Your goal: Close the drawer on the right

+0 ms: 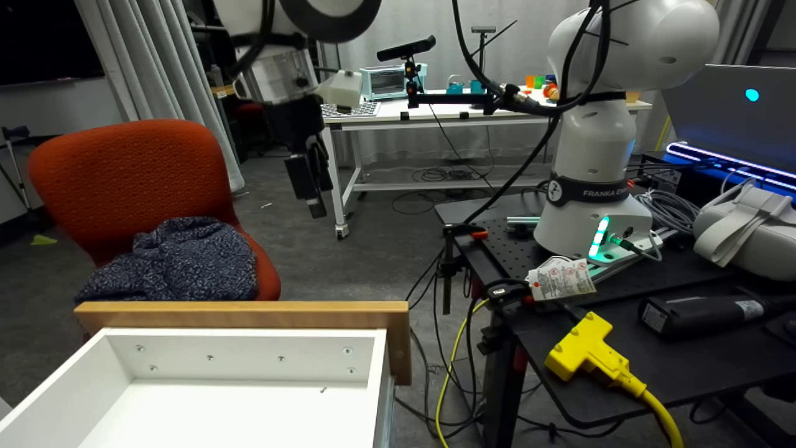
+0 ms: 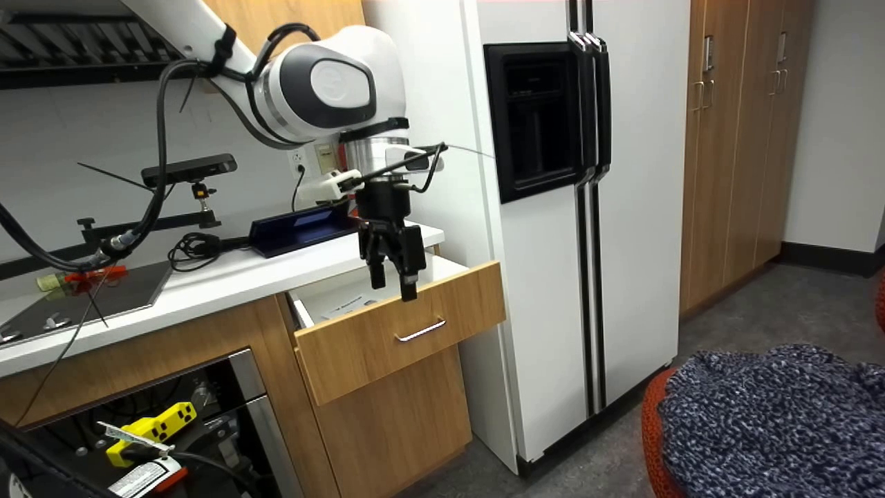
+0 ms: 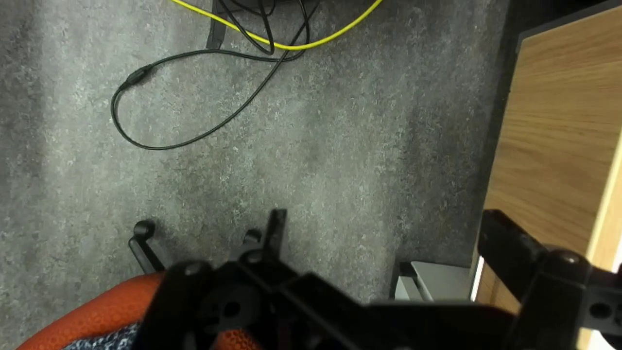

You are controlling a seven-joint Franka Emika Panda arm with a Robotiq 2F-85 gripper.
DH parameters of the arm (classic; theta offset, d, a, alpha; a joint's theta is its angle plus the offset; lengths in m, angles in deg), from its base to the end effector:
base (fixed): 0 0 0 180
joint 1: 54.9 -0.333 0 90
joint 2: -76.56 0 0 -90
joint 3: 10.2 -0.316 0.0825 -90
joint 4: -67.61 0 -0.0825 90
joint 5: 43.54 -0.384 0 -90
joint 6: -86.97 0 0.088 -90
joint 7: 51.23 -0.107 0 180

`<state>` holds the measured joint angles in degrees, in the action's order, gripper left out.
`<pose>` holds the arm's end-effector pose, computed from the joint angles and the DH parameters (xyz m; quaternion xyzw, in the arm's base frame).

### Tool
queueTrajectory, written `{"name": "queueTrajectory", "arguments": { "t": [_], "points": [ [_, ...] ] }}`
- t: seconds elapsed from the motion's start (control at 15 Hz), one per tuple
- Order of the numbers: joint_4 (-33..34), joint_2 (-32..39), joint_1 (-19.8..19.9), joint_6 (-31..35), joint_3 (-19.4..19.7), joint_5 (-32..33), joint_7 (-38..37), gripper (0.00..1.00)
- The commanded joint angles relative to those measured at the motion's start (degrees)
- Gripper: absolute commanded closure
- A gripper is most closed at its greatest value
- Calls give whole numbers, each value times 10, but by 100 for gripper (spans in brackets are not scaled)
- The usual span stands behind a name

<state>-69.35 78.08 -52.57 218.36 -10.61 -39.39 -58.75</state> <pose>0.4810 -0.0177 0.2969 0.9962 -0.0566 -0.0605 0.0285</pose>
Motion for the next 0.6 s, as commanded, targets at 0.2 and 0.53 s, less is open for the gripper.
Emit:
{"name": "queueTrajectory", "arguments": {
  "t": [0.2,0.53],
  "points": [
    [26,107,-12,81,1,-7,26,0],
    [50,148,-11,117,-1,-19,31,42]
  ]
}}
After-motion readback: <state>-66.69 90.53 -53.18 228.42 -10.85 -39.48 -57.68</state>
